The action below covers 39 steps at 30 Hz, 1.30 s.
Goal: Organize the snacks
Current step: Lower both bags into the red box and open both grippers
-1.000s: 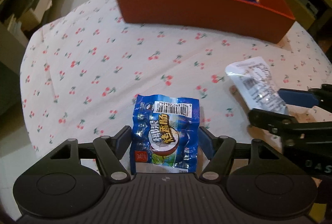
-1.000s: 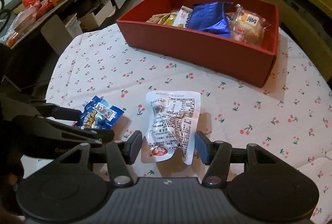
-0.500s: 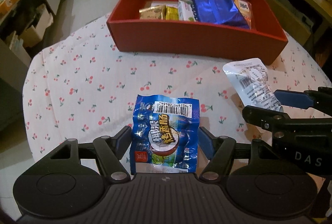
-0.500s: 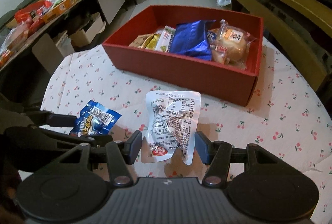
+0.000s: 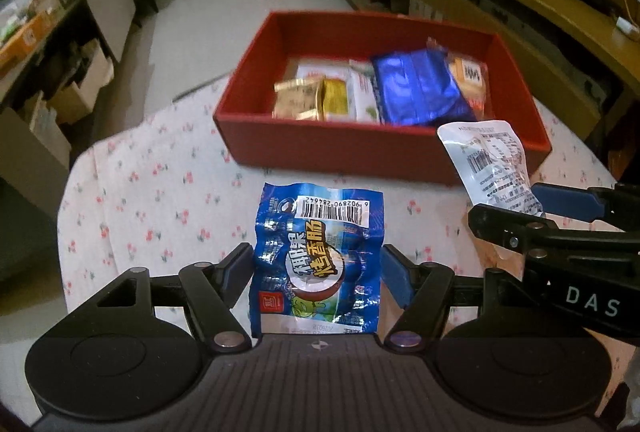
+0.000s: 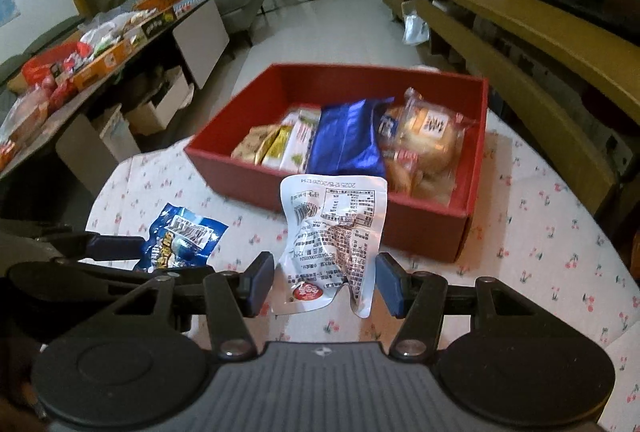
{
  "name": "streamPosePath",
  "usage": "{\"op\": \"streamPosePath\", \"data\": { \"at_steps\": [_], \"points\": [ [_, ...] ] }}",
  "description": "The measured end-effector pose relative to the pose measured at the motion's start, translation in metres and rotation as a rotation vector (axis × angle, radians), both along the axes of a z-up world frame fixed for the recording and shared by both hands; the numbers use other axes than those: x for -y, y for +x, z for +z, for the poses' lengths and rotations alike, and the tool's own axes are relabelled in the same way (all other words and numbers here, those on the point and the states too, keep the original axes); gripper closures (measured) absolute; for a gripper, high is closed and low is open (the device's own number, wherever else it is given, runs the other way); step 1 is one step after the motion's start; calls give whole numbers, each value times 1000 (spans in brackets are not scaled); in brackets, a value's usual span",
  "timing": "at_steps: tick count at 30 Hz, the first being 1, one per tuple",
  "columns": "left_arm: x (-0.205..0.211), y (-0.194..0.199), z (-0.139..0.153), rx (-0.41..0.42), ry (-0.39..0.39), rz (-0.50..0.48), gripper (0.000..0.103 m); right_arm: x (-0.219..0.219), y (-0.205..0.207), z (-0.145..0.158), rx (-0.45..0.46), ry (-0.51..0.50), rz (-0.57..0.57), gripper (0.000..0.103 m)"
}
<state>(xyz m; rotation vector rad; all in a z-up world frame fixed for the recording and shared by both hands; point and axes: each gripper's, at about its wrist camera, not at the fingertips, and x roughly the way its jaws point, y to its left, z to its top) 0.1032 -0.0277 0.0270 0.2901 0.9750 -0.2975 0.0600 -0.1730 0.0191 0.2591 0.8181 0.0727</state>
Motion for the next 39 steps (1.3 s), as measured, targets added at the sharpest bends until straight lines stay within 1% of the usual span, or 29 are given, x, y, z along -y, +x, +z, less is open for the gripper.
{"op": "streamPosePath", "data": {
  "at_steps": [5, 9, 17, 28, 39],
  "points": [
    [10, 10, 10, 42, -6, 6, 29, 9, 11, 8, 29, 8, -20, 38],
    [14, 18, 15, 59, -18, 11, 29, 15, 18, 13, 46, 13, -30, 38],
    [24, 35, 20, 101, -4, 16, 30, 23, 37, 17, 64, 12, -54, 38],
    [36, 67, 21, 114, -16, 36, 30, 35, 69, 19, 78, 1, -81, 38],
    [47, 96, 9, 99, -27, 57, 30, 48, 103, 7, 66, 4, -102, 38]
  ]
}}
